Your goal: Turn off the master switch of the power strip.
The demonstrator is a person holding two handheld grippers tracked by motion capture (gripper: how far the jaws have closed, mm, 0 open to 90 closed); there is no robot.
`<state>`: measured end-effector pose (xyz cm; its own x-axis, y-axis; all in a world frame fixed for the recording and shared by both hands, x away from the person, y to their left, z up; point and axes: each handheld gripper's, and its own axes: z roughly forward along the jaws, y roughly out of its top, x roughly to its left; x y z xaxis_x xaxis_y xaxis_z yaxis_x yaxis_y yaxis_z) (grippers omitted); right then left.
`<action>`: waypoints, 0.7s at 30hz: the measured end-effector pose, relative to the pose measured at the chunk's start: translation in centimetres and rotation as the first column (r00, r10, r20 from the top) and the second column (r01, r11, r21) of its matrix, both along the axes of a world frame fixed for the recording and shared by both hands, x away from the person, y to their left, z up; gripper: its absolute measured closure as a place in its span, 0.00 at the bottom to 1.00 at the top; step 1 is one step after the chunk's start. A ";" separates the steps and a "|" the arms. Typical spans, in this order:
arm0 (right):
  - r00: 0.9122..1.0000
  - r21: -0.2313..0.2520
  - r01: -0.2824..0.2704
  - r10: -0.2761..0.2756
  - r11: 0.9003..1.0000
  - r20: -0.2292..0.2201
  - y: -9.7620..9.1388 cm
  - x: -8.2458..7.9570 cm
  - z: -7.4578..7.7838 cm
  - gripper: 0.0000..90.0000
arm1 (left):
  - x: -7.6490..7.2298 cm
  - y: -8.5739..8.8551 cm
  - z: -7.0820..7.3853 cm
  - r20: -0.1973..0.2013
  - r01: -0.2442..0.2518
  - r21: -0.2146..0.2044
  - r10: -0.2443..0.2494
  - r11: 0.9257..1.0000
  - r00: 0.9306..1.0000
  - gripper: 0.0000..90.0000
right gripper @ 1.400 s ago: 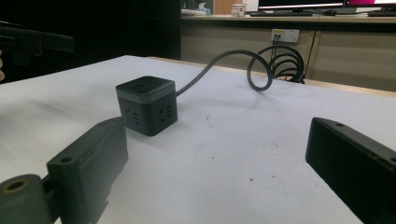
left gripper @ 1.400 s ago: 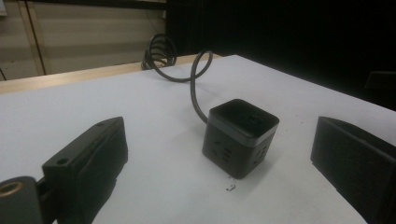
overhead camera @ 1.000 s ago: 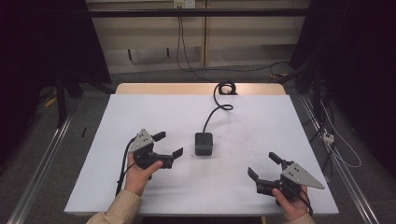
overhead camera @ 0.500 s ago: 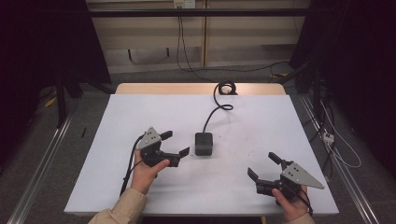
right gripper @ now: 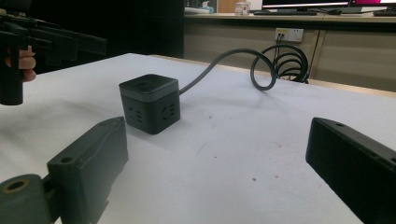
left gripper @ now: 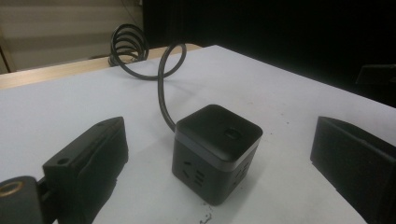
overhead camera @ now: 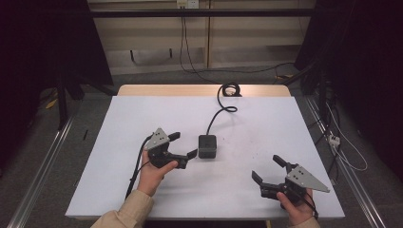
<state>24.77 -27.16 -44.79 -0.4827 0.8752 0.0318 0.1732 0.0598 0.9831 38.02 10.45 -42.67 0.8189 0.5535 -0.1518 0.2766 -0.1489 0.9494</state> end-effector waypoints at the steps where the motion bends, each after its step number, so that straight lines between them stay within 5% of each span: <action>1: 1.000 0.000 0.000 0.000 1.000 0.000 0.0 0.0 0.0 0.06 | 0.0 -0.1 0.0 -0.001 0.002 0.000 -0.002 1.000 1.000 0.04; 21: 1.000 -0.009 -0.006 0.006 1.000 -0.004 0.1 0.0 0.0 0.06 | 0.6 -1.2 -0.1 -0.001 0.017 0.016 -0.017 1.000 1.000 0.09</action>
